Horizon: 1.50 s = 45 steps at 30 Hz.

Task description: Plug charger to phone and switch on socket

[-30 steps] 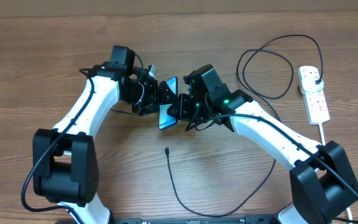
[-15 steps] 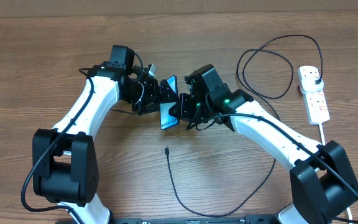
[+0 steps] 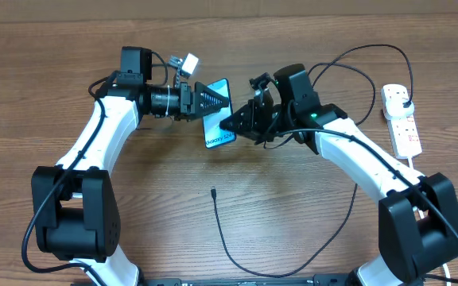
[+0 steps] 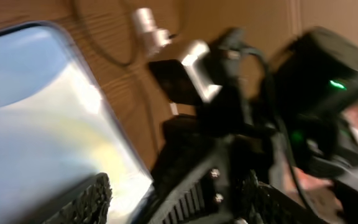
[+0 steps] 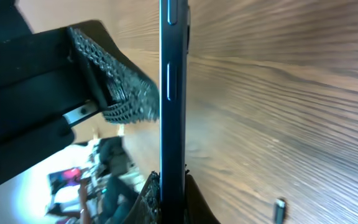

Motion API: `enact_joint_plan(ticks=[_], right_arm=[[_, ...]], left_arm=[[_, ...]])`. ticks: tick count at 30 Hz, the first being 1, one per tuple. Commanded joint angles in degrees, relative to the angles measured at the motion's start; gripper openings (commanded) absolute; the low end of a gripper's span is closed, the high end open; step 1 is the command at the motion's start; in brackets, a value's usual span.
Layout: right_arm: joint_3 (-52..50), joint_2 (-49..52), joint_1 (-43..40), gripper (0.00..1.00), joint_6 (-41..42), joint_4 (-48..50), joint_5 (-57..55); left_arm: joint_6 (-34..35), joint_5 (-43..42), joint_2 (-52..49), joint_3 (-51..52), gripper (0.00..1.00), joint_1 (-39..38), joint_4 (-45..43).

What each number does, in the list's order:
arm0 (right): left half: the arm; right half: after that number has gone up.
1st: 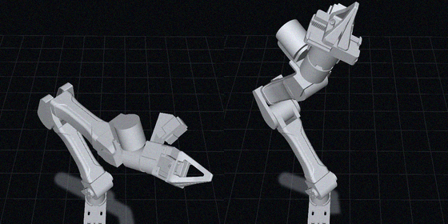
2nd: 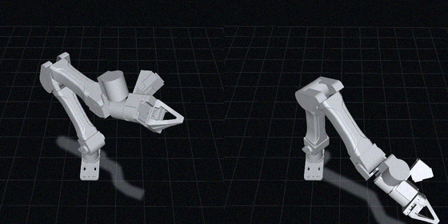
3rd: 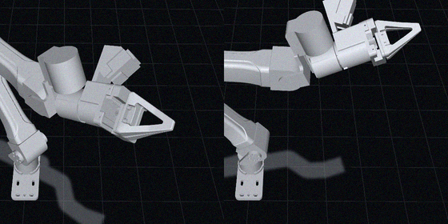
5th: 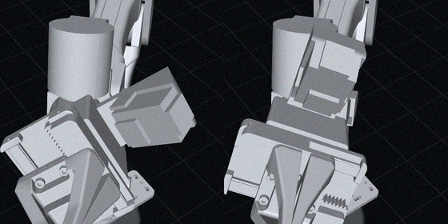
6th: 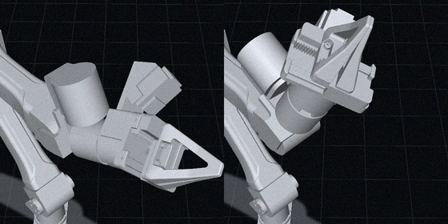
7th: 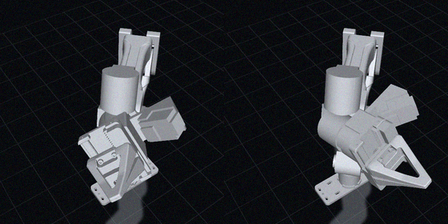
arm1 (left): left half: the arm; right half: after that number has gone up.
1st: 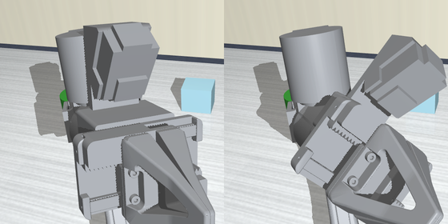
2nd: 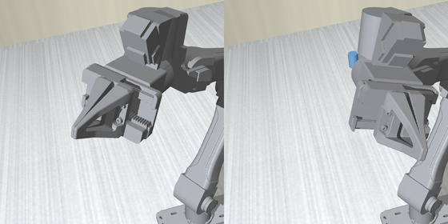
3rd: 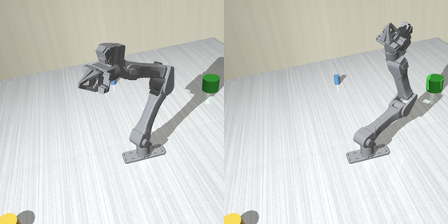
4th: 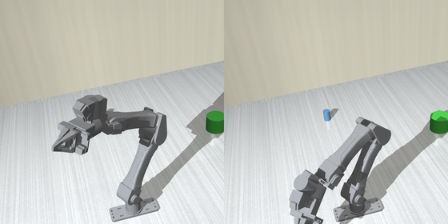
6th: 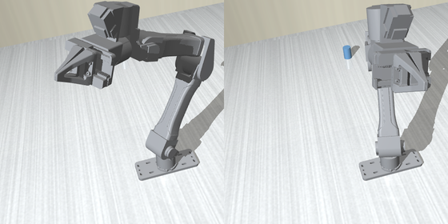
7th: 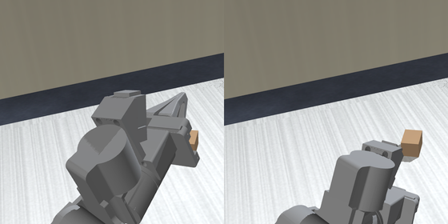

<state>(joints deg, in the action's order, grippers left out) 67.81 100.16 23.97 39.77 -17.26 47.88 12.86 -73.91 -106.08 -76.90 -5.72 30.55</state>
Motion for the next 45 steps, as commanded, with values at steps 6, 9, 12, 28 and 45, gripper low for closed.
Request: enact_joint_plan(ticks=[6, 9, 12, 28, 45], right_arm=[[0.81, -0.61, -6.4, 0.04, -2.89, 3.74, 14.67], [0.81, -0.61, -9.42, 0.04, -4.26, 6.03, 20.74], [0.81, -0.61, -12.22, 0.04, -4.26, 7.63, 25.14], [0.81, -0.61, -7.85, 0.04, 0.59, 11.28, 21.73], [0.81, -0.61, -4.57, 0.04, 17.05, 32.89, 12.98]], left_arm=[[0.26, -16.68, 1.31, -0.5, 0.72, 2.95, -8.39], [0.59, -16.68, 1.31, -0.5, 0.74, 4.5, -8.31], [1.11, -15.89, 1.31, -0.5, 0.75, 5.27, -8.31], [18.45, -3.65, 1.31, -0.5, 0.69, 1.92, -14.53], [47.41, -8.22, 1.31, -0.5, 0.54, 2.12, -44.5]])
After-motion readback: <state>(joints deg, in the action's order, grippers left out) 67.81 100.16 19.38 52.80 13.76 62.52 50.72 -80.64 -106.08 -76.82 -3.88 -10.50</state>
